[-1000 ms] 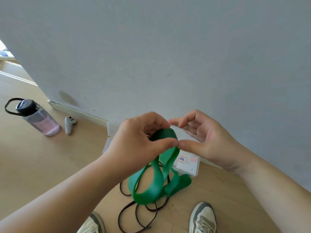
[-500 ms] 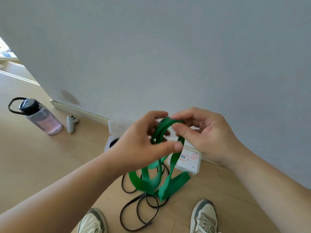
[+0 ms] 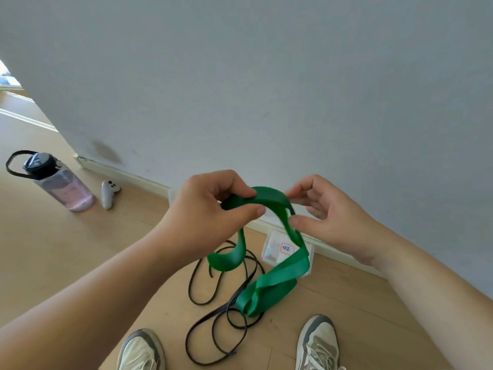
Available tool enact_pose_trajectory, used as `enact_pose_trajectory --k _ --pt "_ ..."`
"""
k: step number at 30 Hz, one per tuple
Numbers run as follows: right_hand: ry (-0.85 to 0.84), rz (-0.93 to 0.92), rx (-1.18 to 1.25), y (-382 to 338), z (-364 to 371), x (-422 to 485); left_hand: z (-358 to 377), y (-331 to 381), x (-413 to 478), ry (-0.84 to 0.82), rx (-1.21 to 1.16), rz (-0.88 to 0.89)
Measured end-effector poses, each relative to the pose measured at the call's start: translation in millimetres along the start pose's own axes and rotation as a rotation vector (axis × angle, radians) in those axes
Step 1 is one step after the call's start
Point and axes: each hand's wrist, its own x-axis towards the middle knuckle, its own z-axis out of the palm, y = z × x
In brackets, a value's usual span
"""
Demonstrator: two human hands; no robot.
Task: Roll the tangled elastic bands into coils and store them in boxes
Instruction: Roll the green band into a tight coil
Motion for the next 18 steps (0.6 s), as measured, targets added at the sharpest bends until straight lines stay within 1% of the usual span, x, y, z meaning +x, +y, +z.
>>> enact_pose_trajectory --k 2,3,5,7,8,11,12,13,16,18 --pt "-0.021 -0.082 0.007 -11 11 -4 7 1 -3 -0.025 -0.012 0.037" --pt "-0.004 -0.116 0.0 -15 17 -4 11 1 -4 -0.031 -0.013 0.058" --pt "0.069 -0.16 0.015 -20 26 -2 14 1 -5 -0.01 -0.032 0.099" --pt "0.142 -0.184 0.072 -23 25 0 9 1 -3 -0.009 -0.04 0.096" --pt "0.178 -0.187 0.097 -23 21 0 5 0 -3 -0.041 -0.014 0.078" --pt "0.258 -0.156 0.138 -21 14 2 1 -8 -2 -0.206 0.134 0.064" --pt "0.265 -0.147 0.134 -19 13 3 3 -11 -4 -0.214 0.186 0.086" --pt "0.273 -0.141 0.123 -17 13 4 5 -14 -5 -0.179 0.244 0.124" --pt "0.315 -0.137 0.098 -10 11 7 5 -15 -3 0.007 0.369 0.268" --pt "0.339 -0.14 0.081 -7 10 8 4 -14 -2 0.026 0.414 0.305"
